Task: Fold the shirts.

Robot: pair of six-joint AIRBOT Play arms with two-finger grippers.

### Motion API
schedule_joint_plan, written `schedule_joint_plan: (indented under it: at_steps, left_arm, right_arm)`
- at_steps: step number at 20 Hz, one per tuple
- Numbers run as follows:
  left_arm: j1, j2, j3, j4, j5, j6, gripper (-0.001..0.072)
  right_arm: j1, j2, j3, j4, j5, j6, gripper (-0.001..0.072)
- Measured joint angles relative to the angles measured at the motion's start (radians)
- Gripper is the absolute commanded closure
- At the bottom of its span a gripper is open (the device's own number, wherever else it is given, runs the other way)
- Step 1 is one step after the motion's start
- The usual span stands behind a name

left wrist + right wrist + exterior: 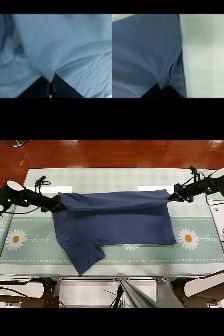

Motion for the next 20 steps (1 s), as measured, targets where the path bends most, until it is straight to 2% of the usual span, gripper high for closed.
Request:
schedule_joint_plan:
  at_steps: [1,2,3,6,10,13,17,20]
  left_arm:
    - [-0.002,0.000,-0.012,0.005,0.003,0.001,0.0211]
    - [-0.002,0.000,-0.018,0.009,0.005,-0.001,0.0009]
    - [-0.001,0.000,-0.017,0.011,0.005,-0.006,0.0006]
    - [0.024,0.010,0.026,0.017,-0.058,-0.034,0.0006]
    - [0.112,0.114,0.002,0.028,-0.151,-0.046,0.0005]
    - [0.200,0.248,-0.167,0.034,-0.160,-0.017,0.0005]
    - [0.316,0.396,-0.416,0.032,-0.143,0.040,0.0006]
    - [0.371,0.443,-0.534,0.002,-0.129,0.059,0.0006]
  right_arm:
    - [-0.001,0.000,-0.009,0.002,-0.001,0.005,0.0391]
    - [-0.001,0.000,-0.014,0.013,0.000,0.006,0.0066]
    - [-0.001,0.000,-0.018,0.027,0.004,0.006,0.0094]
    - [-0.010,0.008,-0.014,0.061,0.082,-0.001,0.0094]
    - [-0.067,0.119,-0.068,0.010,0.144,-0.001,0.0094]
    - [-0.125,0.304,-0.269,0.002,0.049,0.002,0.0094]
    - [-0.157,0.579,-0.616,0.079,-0.098,-0.044,0.0094]
    - [-0.165,0.721,-0.804,0.151,-0.151,-0.078,0.0094]
